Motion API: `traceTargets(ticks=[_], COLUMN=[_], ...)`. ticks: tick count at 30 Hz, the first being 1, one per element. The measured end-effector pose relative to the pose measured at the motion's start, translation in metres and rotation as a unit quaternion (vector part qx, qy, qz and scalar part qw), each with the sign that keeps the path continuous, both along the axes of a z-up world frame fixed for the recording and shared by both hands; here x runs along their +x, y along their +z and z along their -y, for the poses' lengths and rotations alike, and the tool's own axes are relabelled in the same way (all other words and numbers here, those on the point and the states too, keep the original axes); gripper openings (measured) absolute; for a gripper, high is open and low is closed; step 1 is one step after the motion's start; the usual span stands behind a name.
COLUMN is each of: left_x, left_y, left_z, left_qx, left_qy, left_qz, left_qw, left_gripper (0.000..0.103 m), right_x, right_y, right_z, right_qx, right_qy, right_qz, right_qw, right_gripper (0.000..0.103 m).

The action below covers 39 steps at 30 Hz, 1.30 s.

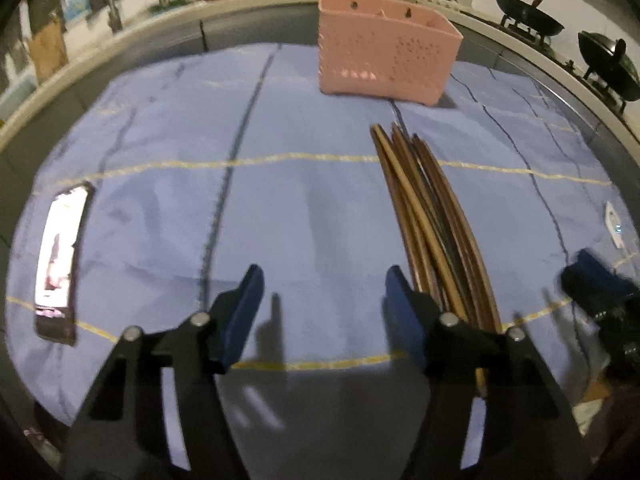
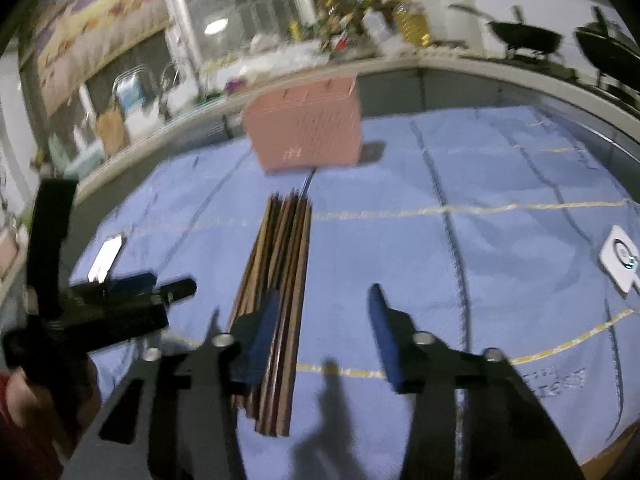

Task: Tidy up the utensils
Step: 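Close the right gripper on one chopstick while the left gripper grasps another chopstick, then lift the held chopsticks with both grippers and carry them toward the pink caddy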

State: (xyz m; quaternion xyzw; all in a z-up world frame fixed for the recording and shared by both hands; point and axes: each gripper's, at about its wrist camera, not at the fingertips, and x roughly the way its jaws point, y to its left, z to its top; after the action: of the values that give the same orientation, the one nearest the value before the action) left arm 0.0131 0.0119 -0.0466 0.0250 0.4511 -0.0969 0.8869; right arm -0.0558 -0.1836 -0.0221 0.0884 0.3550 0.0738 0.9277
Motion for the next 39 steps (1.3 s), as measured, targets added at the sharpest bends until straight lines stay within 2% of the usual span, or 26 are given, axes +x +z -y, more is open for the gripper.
traceTargets(ticks=[3,5,11,16,22,26,29,30,31,32,33,39], left_x=[0.001,0.004,0.01,0.014,0.017,0.024,0.031,0.035,0.037,0.039,0.04,0.041], left_y=[-0.005,-0.01,-0.022,-0.021,-0.02,-0.02,-0.02,-0.019,-0.019,-0.018,-0.018,-0.015], left_z=[0.009,0.018,0.036,0.036,0.029,0.043,0.047,0.046,0.043,0.038,0.034,0.015], left_qx=[-0.013,-0.028,-0.025,-0.022,-0.021,0.017,0.034,0.037,0.035,0.032,0.027,0.018], left_qy=[-0.032,-0.054,-0.079,-0.072,-0.06,-0.059,-0.056,-0.054,-0.05,-0.048,-0.047,-0.058], left_qz=[-0.01,-0.026,-0.031,-0.031,-0.033,-0.02,-0.007,-0.004,-0.002,-0.003,-0.006,-0.02], left_qw=[0.9994,0.9978,0.996,0.9967,0.9974,0.9979,0.9978,0.9979,0.9981,0.9983,0.9985,0.998], left_gripper=[0.047,0.038,0.029,0.029,0.029,0.029,0.029,0.028,0.019,0.009,0.006,0.007], right_x=[0.005,0.007,0.012,0.012,0.016,0.028,0.039,0.042,0.045,0.047,0.047,0.05], right_y=[-0.014,-0.021,-0.037,-0.037,-0.036,-0.036,-0.034,-0.035,-0.034,-0.034,-0.035,-0.033], right_z=[-0.011,-0.018,-0.031,-0.031,-0.026,-0.03,-0.023,-0.02,-0.014,-0.007,0.0,0.02], right_qx=[-0.014,-0.022,-0.06,-0.088,-0.083,-0.093,-0.08,-0.077,-0.072,-0.066,-0.057,-0.039], right_qy=[0.031,0.044,0.061,0.06,0.055,0.06,0.06,0.058,0.053,0.044,0.035,0.027], right_qz=[-0.029,-0.041,-0.063,-0.052,-0.054,-0.064,-0.073,-0.075,-0.076,-0.078,-0.08,-0.099], right_qw=[0.999,0.998,0.994,0.993,0.994,0.992,0.992,0.993,0.993,0.994,0.995,0.994], right_gripper=[0.026,0.025,0.025,0.025,0.025,0.025,0.025,0.025,0.025,0.02,0.015,0.015])
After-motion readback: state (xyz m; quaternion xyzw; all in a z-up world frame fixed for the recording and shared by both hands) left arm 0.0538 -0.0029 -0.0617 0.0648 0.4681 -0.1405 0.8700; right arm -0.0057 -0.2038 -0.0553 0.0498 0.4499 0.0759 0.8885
